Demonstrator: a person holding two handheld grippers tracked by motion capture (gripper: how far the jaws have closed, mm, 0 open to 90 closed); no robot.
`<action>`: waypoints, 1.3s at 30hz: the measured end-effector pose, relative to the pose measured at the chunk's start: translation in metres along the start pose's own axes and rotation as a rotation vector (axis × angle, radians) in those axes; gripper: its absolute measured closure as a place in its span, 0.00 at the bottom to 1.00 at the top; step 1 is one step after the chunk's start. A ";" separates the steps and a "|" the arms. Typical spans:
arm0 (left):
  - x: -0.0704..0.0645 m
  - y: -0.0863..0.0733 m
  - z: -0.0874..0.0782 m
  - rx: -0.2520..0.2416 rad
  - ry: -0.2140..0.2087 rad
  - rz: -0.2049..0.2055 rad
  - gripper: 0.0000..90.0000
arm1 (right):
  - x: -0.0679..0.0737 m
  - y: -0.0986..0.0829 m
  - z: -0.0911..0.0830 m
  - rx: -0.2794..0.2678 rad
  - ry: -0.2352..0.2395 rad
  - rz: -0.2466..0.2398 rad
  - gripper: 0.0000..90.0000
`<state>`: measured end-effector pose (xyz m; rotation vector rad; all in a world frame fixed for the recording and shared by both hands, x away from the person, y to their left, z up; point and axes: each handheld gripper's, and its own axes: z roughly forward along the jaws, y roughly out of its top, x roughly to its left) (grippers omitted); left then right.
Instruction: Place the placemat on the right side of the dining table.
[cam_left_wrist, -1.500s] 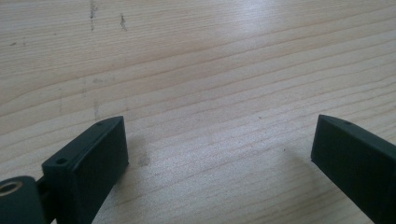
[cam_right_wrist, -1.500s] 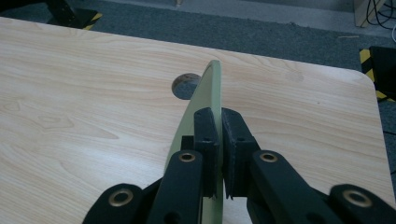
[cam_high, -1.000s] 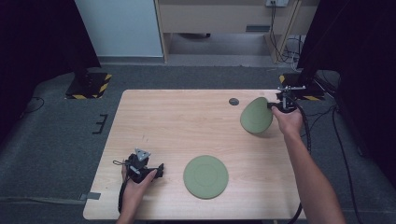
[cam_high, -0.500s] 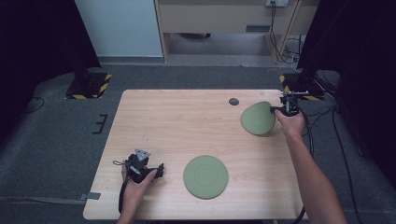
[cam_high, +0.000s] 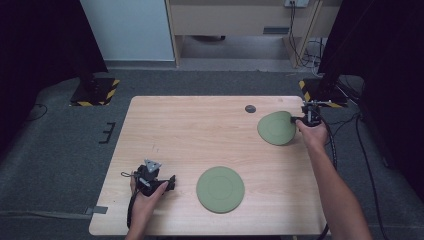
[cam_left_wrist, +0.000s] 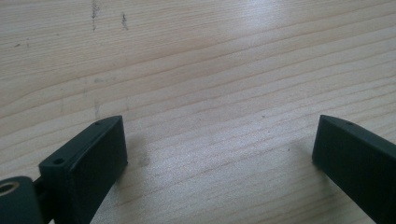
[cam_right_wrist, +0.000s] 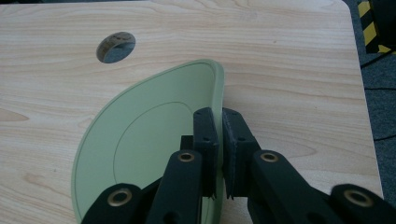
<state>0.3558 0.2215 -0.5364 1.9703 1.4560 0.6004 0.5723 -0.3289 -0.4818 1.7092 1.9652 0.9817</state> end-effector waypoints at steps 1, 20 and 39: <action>0.000 0.000 0.000 0.000 0.000 0.000 0.03 | -0.001 -0.001 0.000 0.001 0.000 0.004 0.95; -0.001 0.000 0.000 0.000 -0.004 0.004 0.02 | -0.010 -0.008 0.008 0.009 0.001 0.028 0.93; -0.002 0.000 0.000 0.002 -0.006 0.006 0.02 | -0.015 -0.014 0.012 0.019 -0.003 0.033 0.90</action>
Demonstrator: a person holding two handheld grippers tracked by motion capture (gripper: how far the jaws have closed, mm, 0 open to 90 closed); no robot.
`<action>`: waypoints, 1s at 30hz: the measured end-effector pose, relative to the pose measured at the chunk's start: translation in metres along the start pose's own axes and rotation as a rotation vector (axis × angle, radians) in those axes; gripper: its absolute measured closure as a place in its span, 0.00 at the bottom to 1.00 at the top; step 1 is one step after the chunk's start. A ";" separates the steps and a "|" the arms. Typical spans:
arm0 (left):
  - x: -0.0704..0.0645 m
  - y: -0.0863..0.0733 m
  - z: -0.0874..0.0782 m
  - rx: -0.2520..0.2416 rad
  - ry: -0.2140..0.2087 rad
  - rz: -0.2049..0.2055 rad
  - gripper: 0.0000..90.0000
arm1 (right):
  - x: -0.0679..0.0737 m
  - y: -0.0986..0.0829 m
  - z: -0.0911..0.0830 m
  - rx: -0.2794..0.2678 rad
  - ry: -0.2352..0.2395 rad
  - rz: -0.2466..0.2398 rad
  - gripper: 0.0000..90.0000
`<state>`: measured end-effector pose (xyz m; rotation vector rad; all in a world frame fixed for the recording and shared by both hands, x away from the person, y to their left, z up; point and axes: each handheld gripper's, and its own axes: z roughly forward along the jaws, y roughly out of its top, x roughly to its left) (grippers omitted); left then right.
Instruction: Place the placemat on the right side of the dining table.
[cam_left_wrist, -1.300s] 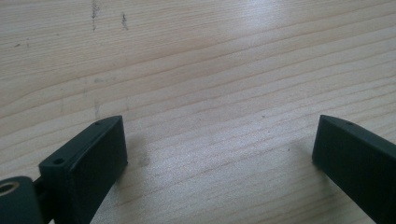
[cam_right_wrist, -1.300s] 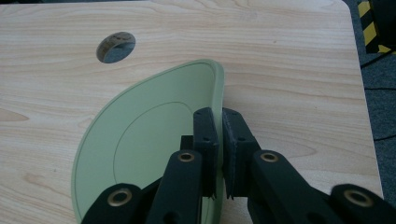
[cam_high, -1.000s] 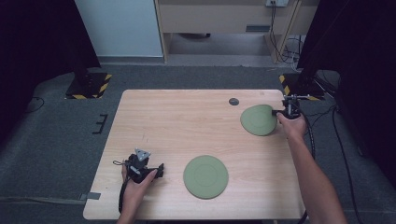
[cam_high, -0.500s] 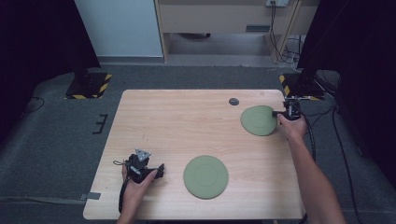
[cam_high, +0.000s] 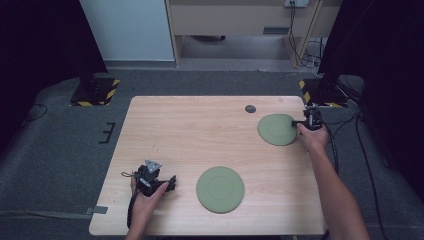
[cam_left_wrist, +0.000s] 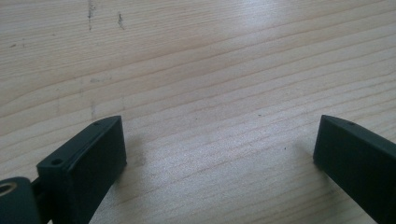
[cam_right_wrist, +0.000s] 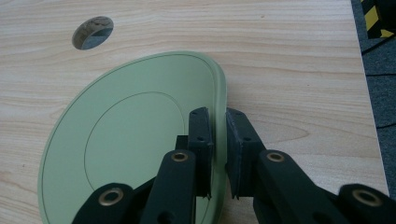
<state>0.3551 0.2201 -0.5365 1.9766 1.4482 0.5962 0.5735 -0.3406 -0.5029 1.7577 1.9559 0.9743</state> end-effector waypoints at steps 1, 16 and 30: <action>0.000 0.000 0.000 0.000 0.000 0.000 0.02 | 0.000 0.000 0.000 0.001 0.000 0.002 0.90; 0.000 0.000 0.000 0.001 -0.002 0.004 0.02 | -0.005 -0.005 0.005 0.008 -0.007 0.018 0.87; -0.001 0.000 0.000 0.001 -0.002 0.005 0.02 | -0.009 -0.009 0.009 0.014 -0.019 0.028 0.82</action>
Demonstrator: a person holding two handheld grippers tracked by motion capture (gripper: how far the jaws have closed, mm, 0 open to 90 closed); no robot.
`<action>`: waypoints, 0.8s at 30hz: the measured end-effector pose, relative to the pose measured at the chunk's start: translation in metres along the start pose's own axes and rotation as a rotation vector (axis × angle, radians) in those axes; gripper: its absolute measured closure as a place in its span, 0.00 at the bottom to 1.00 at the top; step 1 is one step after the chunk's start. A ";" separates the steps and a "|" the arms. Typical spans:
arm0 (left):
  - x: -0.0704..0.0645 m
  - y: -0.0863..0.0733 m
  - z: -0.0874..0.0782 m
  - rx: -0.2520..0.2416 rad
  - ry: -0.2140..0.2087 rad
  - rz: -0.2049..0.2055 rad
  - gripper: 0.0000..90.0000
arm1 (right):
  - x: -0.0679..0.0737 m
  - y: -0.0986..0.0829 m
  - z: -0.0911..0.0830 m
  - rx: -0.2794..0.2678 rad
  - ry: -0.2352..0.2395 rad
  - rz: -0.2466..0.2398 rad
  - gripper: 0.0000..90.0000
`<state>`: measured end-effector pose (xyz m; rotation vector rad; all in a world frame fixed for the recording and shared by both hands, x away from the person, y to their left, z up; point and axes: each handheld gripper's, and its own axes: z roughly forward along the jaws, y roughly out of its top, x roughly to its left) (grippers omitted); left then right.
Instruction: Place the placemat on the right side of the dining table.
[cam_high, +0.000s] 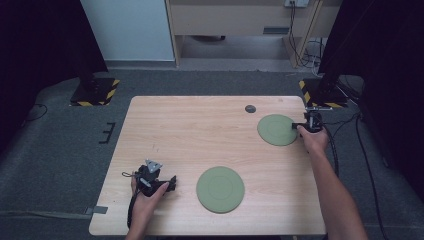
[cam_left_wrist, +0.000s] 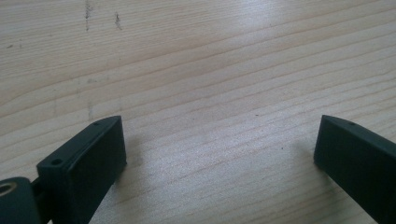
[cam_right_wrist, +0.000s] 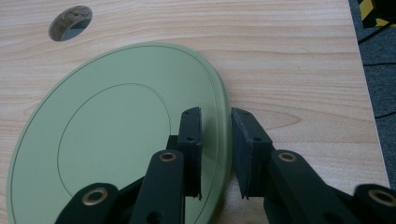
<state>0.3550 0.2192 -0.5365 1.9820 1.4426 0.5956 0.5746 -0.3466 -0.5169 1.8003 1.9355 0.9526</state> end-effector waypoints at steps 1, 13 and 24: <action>0.000 0.000 0.000 0.000 -0.001 0.001 0.02 | 0.000 0.000 0.000 0.000 -0.001 0.001 0.82; -0.001 0.000 0.000 0.001 -0.002 0.003 0.02 | -0.003 -0.002 0.001 -0.007 -0.007 -0.002 0.79; -0.001 0.000 0.000 0.001 -0.003 0.004 0.02 | 0.001 -0.001 0.001 -0.015 0.001 -0.021 0.73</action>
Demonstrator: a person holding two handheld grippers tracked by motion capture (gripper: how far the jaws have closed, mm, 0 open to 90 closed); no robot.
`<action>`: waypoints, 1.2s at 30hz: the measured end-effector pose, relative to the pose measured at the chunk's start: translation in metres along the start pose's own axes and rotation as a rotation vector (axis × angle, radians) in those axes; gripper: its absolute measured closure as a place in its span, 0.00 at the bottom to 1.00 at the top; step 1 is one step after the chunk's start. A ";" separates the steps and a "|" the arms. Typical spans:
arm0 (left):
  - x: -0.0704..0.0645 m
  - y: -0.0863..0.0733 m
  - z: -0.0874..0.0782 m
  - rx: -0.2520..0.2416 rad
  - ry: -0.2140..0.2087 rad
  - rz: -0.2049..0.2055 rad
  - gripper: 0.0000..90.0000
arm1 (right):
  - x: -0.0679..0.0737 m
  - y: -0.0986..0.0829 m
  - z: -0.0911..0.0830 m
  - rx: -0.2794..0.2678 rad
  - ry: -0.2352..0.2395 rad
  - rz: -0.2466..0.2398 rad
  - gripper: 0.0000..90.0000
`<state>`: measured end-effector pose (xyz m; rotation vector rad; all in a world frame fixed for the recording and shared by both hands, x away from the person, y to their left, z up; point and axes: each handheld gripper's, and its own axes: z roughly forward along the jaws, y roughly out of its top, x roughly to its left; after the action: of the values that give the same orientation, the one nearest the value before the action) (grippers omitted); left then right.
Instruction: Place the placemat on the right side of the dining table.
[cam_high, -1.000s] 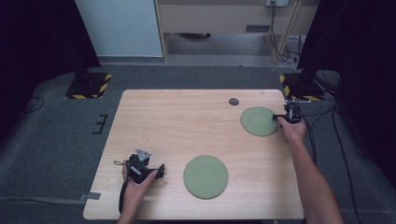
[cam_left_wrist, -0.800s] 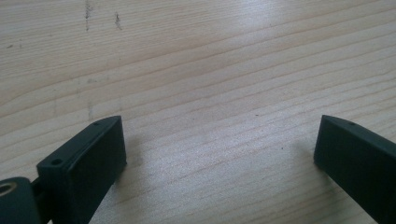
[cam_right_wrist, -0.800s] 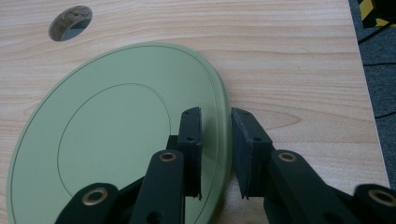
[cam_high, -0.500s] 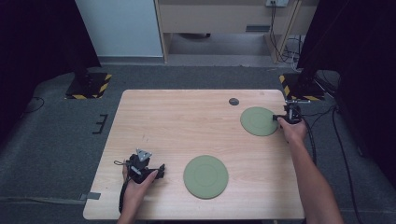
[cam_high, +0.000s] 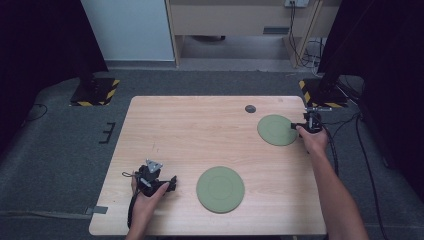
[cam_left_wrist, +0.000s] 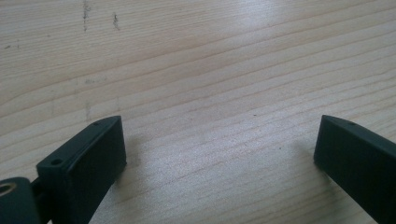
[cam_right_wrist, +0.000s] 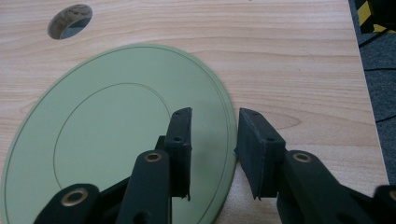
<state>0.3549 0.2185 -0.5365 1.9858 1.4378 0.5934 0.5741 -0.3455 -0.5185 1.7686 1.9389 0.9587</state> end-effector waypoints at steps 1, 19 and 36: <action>0.000 0.000 0.000 0.000 0.000 0.000 0.02 | 0.000 0.000 0.000 0.000 0.001 0.002 0.73; 0.000 0.000 0.000 0.000 0.000 0.000 0.02 | 0.019 0.008 -0.008 -0.047 0.048 0.006 0.32; 0.000 0.000 0.000 0.000 -0.002 0.001 0.02 | 0.042 0.009 -0.034 -0.095 0.080 -0.032 0.11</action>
<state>0.3548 0.2184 -0.5365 1.9868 1.4357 0.5922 0.5522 -0.3136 -0.4806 1.6657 1.9294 1.1076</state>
